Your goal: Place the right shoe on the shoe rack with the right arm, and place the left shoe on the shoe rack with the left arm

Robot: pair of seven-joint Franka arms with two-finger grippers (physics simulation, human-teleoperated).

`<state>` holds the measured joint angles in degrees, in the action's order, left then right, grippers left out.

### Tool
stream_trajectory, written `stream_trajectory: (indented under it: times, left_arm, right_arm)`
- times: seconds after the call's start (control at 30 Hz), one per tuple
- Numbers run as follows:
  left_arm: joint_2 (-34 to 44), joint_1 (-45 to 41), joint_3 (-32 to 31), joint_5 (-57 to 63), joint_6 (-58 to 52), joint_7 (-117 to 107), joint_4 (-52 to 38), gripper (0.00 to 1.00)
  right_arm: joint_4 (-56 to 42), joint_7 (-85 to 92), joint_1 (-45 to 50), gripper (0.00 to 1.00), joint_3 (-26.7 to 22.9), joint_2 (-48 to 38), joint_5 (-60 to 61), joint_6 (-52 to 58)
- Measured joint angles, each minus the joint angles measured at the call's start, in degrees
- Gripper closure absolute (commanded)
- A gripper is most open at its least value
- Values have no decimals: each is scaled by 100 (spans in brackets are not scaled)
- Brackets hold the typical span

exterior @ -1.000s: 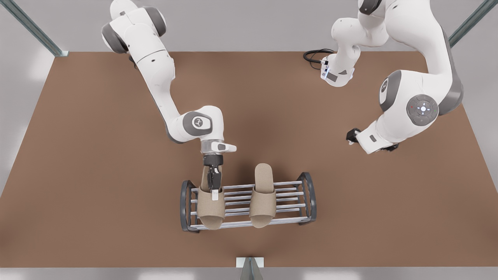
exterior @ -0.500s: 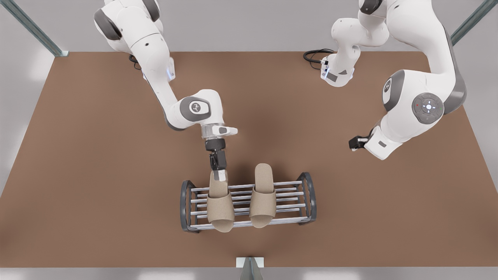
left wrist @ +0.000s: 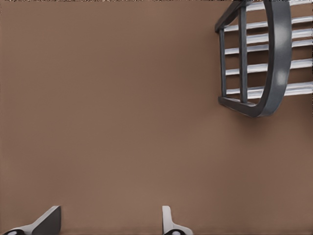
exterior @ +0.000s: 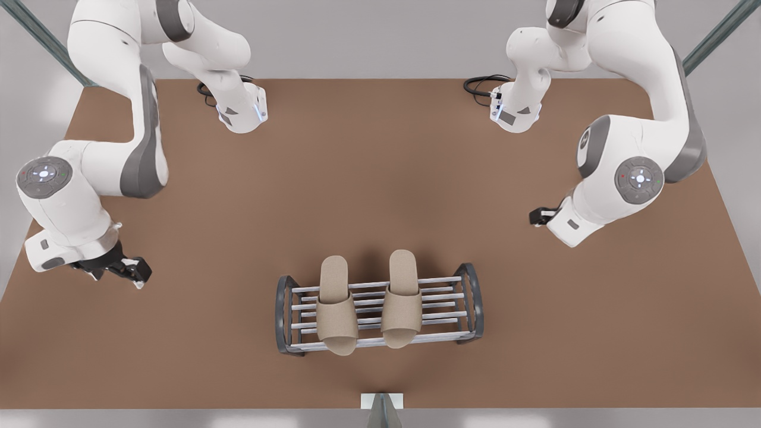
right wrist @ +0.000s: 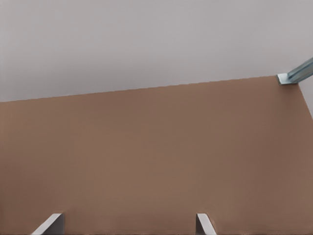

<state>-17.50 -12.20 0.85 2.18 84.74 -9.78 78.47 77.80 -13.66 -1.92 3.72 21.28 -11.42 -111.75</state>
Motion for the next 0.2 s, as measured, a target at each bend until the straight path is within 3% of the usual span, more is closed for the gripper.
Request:
stream_trajectory:
  times: [0.2]
  left_arm:
    - [-50, -2, 3, 5, -351, 163, -109, 0]
  right_arm:
    - [-308, 270, -112, 0, 36, 151, 511, 822]
